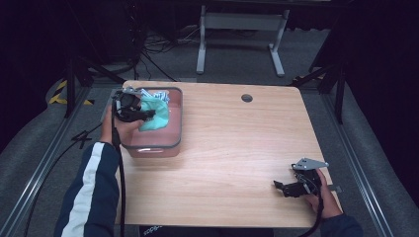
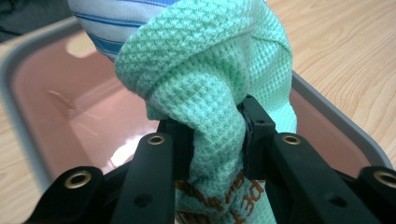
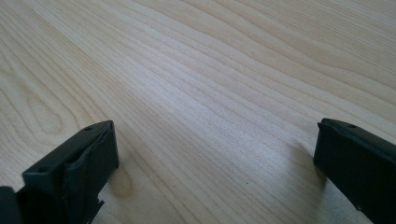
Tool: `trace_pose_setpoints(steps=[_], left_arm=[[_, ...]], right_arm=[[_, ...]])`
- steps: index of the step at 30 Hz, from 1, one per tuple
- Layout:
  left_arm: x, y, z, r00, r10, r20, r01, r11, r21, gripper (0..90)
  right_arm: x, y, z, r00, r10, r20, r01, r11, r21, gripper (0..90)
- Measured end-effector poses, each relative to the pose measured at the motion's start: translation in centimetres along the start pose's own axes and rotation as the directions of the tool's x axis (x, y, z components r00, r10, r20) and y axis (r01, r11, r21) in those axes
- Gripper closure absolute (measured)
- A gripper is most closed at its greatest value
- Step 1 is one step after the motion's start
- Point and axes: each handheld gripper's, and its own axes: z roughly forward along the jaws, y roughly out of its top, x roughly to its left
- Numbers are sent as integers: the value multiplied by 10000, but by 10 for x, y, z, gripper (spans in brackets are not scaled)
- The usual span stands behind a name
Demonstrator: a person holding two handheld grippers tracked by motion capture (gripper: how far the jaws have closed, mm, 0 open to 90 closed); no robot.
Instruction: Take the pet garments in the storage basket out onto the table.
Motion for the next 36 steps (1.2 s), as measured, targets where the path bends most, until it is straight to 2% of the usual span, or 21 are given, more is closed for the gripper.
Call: trace_pose_setpoints(steps=[2,5,6,11,14,16,24,25,31,36], left_arm=[[-1,-4,-9,9999,122,91,-119,9996,-265,705],[-2,-6,-15,9997,104,215,-95,9990,-434,705],[-4,-7,-22,9995,143,266,-121,9967,-797,705],[-11,-9,-34,9988,372,310,-332,9920,-1215,705],[-15,-10,-40,9985,384,401,-323,9892,-1431,705],[-19,-11,-44,9981,434,442,-351,9843,-1728,705],[-29,-11,-57,9957,762,534,-640,9774,-2013,705],[-30,-10,-58,9949,853,540,-720,9744,-2131,705],[-41,-4,-62,9920,1054,699,-886,9734,-2111,705],[-52,4,-65,9871,1397,780,-1196,9683,-2195,705]], right_arm=[[0,0,0,10000,0,-2,0,10000,-4,1],[0,0,0,10000,1,-1,-1,10000,-1,1],[0,0,0,10000,1,2,-1,10000,-3,1],[0,0,0,10000,3,-2,-3,10000,-3,2],[0,0,0,10000,3,1,-3,10000,-3,1],[0,0,0,10000,2,2,-2,10000,-2,1],[0,0,0,10000,1,2,-1,10000,1,1],[0,0,0,10000,-1,2,1,10000,-2,1],[0,0,0,10000,2,3,-2,10000,0,1],[0,0,0,10000,0,2,0,10000,-1,1]])
